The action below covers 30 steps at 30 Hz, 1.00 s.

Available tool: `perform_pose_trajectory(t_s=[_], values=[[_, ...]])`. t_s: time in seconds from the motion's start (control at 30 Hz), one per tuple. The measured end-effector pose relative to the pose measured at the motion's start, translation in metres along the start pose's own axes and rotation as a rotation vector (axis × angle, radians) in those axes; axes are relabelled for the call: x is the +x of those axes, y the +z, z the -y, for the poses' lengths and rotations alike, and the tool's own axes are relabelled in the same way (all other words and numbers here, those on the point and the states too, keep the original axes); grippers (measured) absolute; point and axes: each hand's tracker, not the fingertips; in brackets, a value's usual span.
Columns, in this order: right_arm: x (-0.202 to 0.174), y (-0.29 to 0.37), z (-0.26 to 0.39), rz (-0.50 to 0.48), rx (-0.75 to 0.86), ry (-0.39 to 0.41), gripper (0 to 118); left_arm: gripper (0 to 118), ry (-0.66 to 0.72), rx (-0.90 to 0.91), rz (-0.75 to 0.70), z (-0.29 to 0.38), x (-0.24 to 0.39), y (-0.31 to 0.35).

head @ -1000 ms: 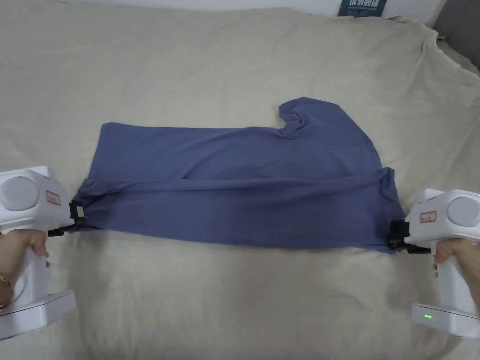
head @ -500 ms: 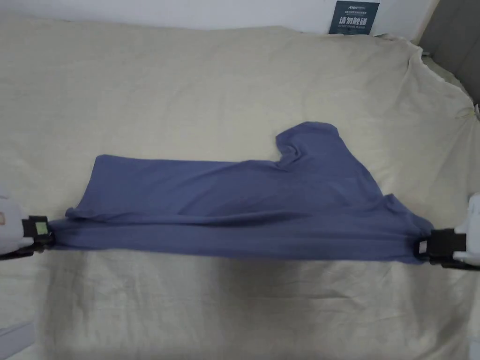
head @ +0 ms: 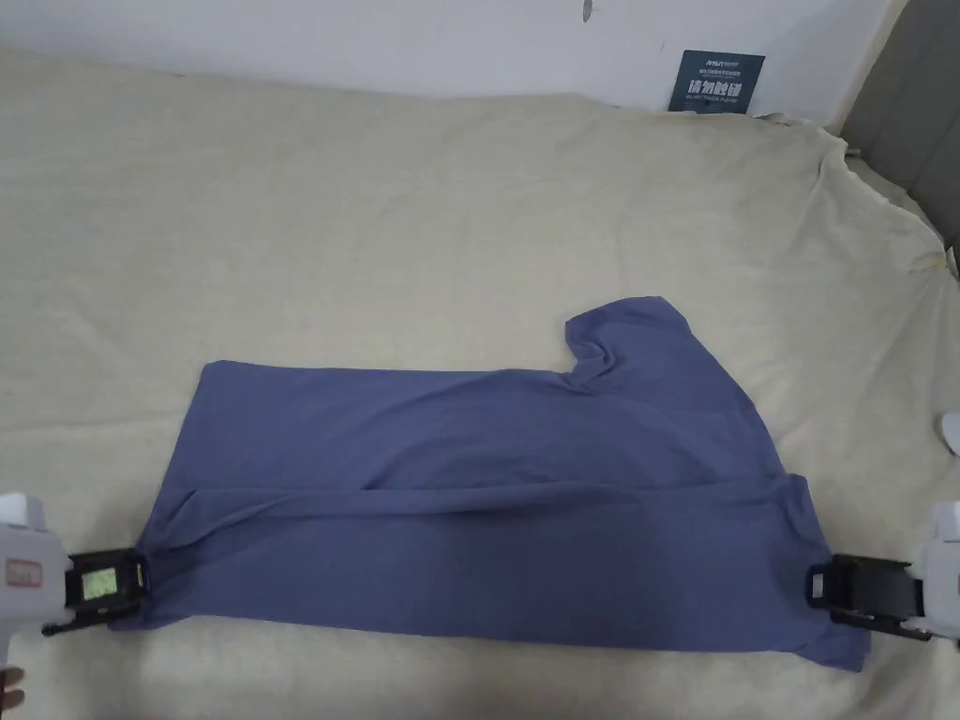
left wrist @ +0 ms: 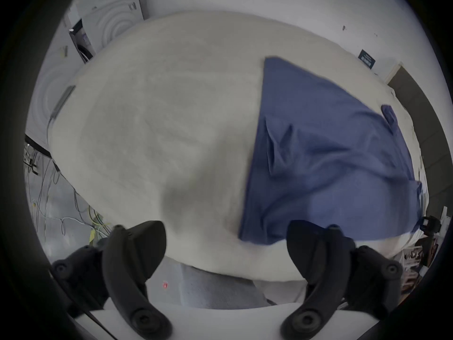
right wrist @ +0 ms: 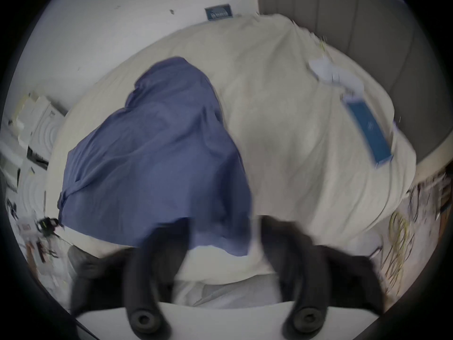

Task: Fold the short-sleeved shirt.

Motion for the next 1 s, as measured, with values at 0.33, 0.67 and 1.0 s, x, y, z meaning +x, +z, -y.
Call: perform_pose_trajectory(t_s=[0.33,0.67,1.0], values=[[-0.057,0.103,-0.044,0.089,0.647,0.081,108,105,-0.096,0.662,-0.002,-0.042,0.068,0.088],[-0.105,0.1,-0.015,-0.034,0.829,0.014,25,0,-0.212,0.832,0.105,-0.015,0.124,0.089],[-0.108,0.082,-0.013,-0.014,0.82,0.043,0,0,-0.216,0.758,0.182,-0.017,0.125,0.073]])
